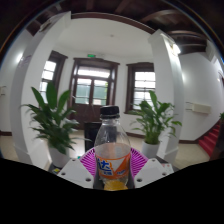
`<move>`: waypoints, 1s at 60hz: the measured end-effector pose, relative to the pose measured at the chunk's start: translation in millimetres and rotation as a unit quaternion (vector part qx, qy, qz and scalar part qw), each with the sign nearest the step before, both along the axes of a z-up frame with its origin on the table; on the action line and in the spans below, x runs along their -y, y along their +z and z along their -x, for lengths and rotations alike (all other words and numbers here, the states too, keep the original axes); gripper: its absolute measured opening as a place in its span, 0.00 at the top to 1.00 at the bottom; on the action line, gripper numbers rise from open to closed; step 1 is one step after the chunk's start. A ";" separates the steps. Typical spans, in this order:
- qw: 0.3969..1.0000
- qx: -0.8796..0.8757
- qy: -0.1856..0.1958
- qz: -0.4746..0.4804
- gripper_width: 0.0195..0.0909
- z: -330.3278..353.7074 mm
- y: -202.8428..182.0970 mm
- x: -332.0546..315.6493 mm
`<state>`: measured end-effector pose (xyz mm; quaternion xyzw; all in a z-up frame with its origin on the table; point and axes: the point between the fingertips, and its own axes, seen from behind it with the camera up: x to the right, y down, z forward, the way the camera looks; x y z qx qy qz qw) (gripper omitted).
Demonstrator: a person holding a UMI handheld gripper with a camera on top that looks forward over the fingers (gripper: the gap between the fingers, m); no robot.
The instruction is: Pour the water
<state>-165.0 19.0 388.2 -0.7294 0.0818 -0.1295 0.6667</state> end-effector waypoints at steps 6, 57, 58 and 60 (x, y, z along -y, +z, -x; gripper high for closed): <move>0.999 -0.016 -0.034 0.018 0.71 -39.9 -24.0 11.4; 0.996 -0.092 -0.018 0.008 0.45 -97.1 -163.0 1.6; 0.995 -0.093 -0.016 0.011 0.41 -97.0 -164.5 1.7; 0.995 -0.094 -0.014 0.015 0.34 -94.9 -166.2 4.2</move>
